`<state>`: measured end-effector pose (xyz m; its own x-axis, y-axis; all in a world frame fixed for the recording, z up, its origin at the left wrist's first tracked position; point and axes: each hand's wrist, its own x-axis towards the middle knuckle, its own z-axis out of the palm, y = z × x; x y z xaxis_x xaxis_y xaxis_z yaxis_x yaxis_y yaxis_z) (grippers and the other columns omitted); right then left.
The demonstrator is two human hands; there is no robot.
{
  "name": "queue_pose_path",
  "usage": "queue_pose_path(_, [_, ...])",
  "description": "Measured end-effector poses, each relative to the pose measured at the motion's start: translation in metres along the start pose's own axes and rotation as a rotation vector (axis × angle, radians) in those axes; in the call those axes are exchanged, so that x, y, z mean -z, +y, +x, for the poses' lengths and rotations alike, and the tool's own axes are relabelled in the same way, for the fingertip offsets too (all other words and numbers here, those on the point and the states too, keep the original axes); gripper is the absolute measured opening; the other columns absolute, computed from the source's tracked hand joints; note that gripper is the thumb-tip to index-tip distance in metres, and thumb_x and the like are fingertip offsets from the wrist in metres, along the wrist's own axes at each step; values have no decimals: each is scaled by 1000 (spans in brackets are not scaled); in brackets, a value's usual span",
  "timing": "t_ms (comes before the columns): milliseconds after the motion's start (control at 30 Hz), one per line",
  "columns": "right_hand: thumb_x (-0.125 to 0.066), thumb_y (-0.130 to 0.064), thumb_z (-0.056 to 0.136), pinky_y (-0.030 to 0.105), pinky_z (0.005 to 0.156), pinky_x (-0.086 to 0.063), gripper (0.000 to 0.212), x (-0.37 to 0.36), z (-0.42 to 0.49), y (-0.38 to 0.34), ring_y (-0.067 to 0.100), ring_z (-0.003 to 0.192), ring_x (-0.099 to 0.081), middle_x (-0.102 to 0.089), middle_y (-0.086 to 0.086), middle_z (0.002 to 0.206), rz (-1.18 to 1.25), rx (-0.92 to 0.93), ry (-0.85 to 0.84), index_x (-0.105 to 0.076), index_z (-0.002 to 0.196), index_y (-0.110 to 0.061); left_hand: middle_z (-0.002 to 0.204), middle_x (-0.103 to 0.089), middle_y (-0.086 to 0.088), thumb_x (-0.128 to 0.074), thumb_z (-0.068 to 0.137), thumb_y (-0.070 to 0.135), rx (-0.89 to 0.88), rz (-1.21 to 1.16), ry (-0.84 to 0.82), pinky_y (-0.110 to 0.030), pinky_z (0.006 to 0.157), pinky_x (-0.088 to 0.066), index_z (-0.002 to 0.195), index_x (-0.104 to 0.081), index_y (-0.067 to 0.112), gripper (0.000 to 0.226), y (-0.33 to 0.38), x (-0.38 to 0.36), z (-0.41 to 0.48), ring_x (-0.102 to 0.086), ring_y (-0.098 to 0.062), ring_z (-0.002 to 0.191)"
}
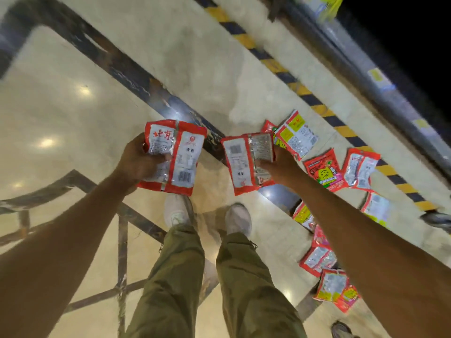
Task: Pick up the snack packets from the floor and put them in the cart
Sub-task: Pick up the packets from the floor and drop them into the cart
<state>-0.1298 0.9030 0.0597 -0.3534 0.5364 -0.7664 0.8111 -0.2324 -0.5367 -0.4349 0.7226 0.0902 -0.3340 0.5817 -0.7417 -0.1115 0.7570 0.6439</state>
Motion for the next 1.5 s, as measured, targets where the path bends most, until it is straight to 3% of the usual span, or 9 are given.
queue_pose_path(133, [-73,-5,91,38,93,-58,38,54,-100,-56,21,108,-69,-72,8,119,267,31,116,-63,127,-13,119,-77,-2,-71,93,2,-62,-68,13,-39,81,-65,131,-64,11,40,97,13,-98,-77,-27,103])
queue_pose_path(367, [-66,-4,99,22,78,-60,41,134,-284,-165,14,106,-73,-72,3,122,469,134,204,-52,138,-12,117,-78,-1,-75,91,5,-84,-235,162,-55,90,-61,127,-67,20,40,254,20,-274,-77,-27,101])
queue_pose_path(533, [-68,-10,99,39,95,-60,43,181,-411,-207,19,116,-71,-72,-3,127,541,265,298,-53,136,-26,112,-79,-7,-72,91,1,-159,-328,124,-47,79,-65,125,-66,16,38,325,13,-397,-77,-33,99])
queue_pose_path(667, [-64,-4,100,34,101,-56,48,215,-500,-221,13,118,-68,-68,-1,133,566,377,382,-48,142,-20,108,-80,-6,-73,90,2,-279,-314,119,-48,80,-64,120,-68,19,34,363,9,-472,-78,-31,95])
queue_pose_path(800, [-62,0,100,8,82,-51,45,236,-580,-213,-14,98,-66,-65,-3,131,530,451,476,-48,138,-19,113,-79,-9,-74,89,2,-433,-250,63,-53,89,-60,121,-70,18,36,376,5,-532,-76,-34,101])
queue_pose_path(1133, [-65,-2,99,15,77,-56,43,193,-776,-124,1,96,-73,-73,2,121,664,471,856,-51,139,-10,115,-78,-7,-74,89,0,-614,-209,-181,-48,91,-58,123,-68,17,38,352,-40,-656,-75,-30,103])
queue_pose_path(1300, [-68,-7,98,43,93,-60,39,154,-879,-57,20,107,-71,-72,1,119,717,396,1022,-51,130,-20,109,-80,-1,-72,91,-2,-589,-176,-303,-46,84,-60,119,-67,21,36,318,-86,-721,-77,-26,98])
queue_pose_path(1433, [-67,-4,98,18,72,-57,34,126,-957,5,7,96,-73,-71,-1,112,727,355,1165,-52,126,-16,109,-80,-3,-71,91,-3,-597,-116,-440,-47,83,-61,120,-66,19,37,290,-140,-769,-77,-28,98])
queue_pose_path(1500, [-67,1,96,20,73,-59,35,112,-993,42,2,87,-74,-73,0,108,754,331,1231,-53,125,-13,110,-80,-4,-71,91,-3,-611,-86,-515,-49,86,-60,119,-66,20,37,277,-172,-791,-77,-29,99])
